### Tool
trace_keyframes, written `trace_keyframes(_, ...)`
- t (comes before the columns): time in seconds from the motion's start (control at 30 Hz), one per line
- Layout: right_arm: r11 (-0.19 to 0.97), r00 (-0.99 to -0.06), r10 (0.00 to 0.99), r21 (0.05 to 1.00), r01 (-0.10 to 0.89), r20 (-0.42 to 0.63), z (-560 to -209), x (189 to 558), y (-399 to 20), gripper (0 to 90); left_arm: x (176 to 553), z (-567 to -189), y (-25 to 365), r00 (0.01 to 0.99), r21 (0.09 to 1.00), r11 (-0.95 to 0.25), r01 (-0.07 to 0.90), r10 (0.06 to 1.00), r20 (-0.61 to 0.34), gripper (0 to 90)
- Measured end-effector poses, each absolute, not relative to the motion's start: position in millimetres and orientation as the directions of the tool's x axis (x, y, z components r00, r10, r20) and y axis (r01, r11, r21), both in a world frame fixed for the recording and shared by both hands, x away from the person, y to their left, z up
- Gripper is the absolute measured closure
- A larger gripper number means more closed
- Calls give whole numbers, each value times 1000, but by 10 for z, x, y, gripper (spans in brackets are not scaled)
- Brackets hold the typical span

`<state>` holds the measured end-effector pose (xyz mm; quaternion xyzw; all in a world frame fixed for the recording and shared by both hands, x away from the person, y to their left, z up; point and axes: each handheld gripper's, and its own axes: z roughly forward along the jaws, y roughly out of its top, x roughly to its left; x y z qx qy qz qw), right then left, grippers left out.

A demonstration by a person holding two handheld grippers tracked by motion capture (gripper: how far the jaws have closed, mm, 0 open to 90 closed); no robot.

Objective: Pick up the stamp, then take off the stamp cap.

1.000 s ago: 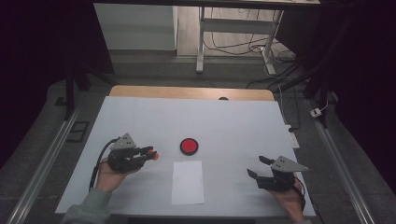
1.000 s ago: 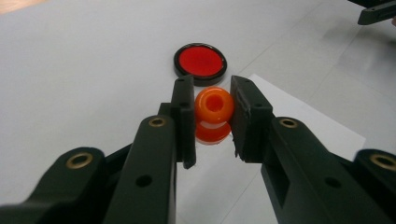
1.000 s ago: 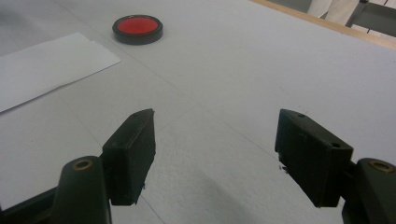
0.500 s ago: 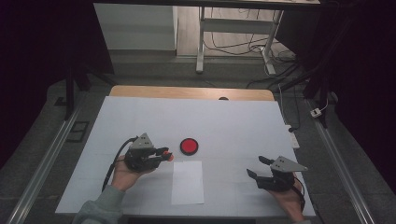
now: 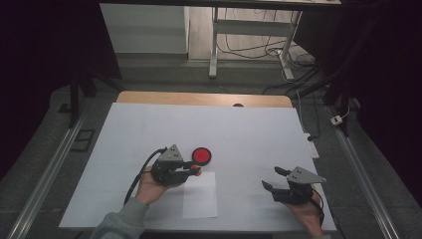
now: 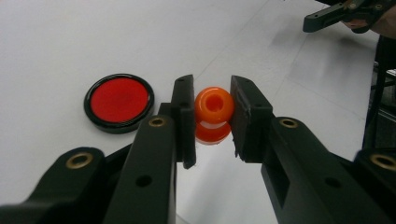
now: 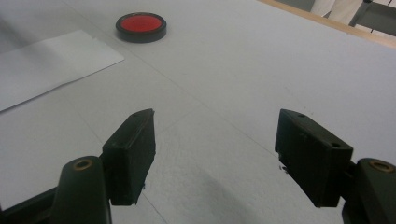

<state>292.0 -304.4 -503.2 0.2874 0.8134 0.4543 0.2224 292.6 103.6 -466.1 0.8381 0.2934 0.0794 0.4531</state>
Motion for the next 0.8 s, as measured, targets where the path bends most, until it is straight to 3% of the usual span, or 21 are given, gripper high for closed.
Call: trace_keyframes(0.8,429,-740,663,868,249,-116,-5002,2901,-3007,289,2927,-4678,1060,813,811,-411,416,567,-130,720)
